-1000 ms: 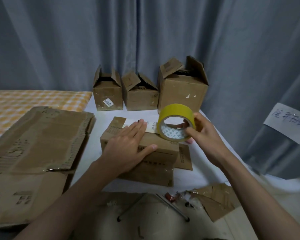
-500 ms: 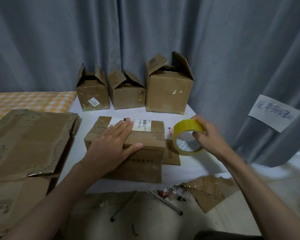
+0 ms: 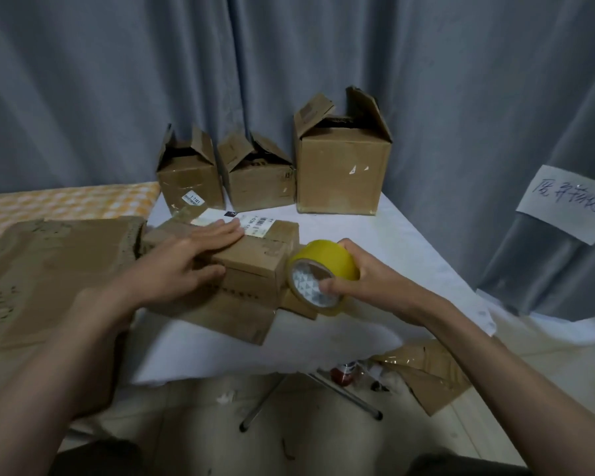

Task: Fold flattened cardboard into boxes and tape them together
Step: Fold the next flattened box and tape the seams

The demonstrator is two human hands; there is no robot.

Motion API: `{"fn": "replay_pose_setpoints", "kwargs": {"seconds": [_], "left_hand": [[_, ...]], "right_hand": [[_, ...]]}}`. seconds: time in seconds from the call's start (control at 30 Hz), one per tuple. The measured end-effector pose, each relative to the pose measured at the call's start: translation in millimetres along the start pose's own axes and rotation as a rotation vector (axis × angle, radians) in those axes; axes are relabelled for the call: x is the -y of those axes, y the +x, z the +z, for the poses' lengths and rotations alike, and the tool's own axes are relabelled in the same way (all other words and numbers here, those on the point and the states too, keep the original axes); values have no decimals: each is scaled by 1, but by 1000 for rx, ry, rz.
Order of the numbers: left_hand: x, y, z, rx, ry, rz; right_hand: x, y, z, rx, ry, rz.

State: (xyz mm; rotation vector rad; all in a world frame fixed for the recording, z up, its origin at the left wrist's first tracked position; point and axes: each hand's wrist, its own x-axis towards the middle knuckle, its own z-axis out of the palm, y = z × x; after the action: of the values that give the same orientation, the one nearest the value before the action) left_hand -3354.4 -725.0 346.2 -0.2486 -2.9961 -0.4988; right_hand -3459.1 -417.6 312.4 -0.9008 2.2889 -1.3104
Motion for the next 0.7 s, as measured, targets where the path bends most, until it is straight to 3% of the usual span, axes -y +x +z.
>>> {"fn": "replay_pose_setpoints", "kwargs": {"seconds": [0.07, 0.13, 0.3, 0.47, 0.7], "left_hand": [[-18, 5, 6, -7, -105, -49], [-41, 14, 18, -132, -132, -100], [-95, 33, 53, -209, 120, -319], [-104, 42, 58, -235, 153, -386], [-108, 44, 62, -273, 194, -407]], "right_hand": [[2, 1, -1, 26, 130, 23], [4, -1, -2, 25, 227, 29], [-1, 0, -13, -6, 257, -50], [-3, 5, -20, 42, 199, -54], [-8, 16, -33, 123, 283, 96]]}}
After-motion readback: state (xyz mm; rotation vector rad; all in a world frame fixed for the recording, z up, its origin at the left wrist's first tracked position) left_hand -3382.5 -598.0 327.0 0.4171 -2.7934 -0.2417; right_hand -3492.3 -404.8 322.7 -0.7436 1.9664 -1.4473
